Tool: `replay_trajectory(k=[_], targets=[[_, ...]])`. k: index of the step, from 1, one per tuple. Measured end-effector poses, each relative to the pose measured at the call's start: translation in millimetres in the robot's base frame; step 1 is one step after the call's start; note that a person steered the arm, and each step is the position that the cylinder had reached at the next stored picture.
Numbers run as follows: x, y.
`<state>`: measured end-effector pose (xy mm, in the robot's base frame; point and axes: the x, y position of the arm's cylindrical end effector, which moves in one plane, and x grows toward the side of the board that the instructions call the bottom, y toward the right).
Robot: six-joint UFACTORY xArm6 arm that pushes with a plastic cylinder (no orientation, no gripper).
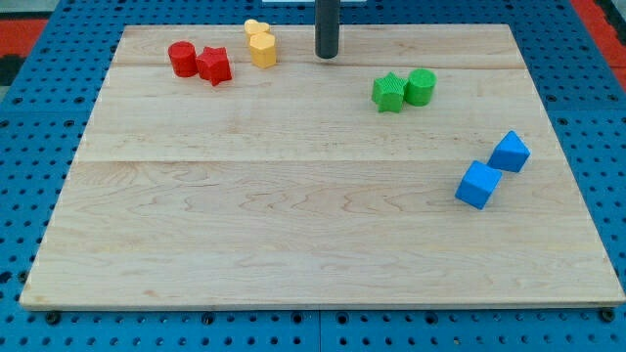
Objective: Push the yellow heart in between red circle and red star
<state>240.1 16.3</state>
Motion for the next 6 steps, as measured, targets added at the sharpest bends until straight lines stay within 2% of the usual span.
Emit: replay_trajectory(k=[1,3,5,6], targets=[[-48,0],[-45,-10],[-46,-82],[-26,-110]])
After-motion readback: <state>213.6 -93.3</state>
